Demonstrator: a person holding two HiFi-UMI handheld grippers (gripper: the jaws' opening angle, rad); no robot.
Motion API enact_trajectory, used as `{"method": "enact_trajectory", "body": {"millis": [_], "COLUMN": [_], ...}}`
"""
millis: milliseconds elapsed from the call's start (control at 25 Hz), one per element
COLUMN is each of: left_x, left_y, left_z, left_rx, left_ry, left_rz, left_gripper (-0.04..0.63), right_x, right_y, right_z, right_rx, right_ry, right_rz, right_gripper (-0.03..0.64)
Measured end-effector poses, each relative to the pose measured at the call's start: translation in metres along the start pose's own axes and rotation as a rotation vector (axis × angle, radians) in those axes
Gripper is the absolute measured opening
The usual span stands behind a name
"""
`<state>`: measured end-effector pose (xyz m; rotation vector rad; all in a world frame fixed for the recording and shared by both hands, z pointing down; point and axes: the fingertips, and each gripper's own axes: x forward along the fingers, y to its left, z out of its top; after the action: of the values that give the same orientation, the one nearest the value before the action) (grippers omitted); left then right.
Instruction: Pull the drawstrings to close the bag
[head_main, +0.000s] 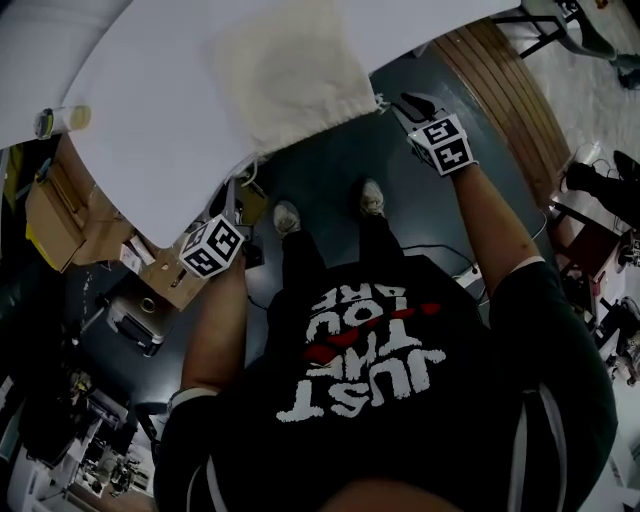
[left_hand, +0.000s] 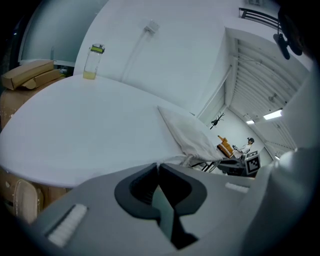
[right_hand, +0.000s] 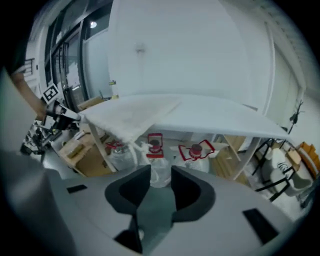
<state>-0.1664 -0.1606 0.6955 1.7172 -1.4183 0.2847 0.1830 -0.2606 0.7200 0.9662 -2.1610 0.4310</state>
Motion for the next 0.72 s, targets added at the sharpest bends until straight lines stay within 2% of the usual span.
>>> {"method": "enact_trajectory", "body": {"millis": [80, 200, 360, 600, 720], "left_x": [0.000, 0.001, 0.001, 0.000, 0.001], "left_y": [-0.001, -0.002, -0.002, -0.001, 0.000], "left_z": [0.000, 0.002, 0.002, 0.001, 0.002], "left_rx": [0.001, -0.001, -0.003, -0.007, -0.010], "left_ry": [0.002, 0.000, 0.001, -0.001, -0.004], "left_rz": [-0.004, -0.007, -0.007, -0.009, -0.013], "left_gripper": [0.011, 0.011, 0.011, 0.011, 0.012], "right_x": [0.000, 0.002, 0.010, 0.026, 0.029], "right_y": [0.013, 0.021, 0.021, 0.016, 0.020], "right_z": [-0.007, -0.005, 0.005, 0.007, 0.013], "right_rx": [0.034, 0.056, 0.024, -0.085, -0.114], "right_ry": [-0.005, -0.029, -0.044, 0.002, -0.013], "right_rz": [0.076, 0.111, 0.081, -0.020, -0.025], "right_gripper": [0.131, 0.155, 0.156, 0.155, 0.155]}}
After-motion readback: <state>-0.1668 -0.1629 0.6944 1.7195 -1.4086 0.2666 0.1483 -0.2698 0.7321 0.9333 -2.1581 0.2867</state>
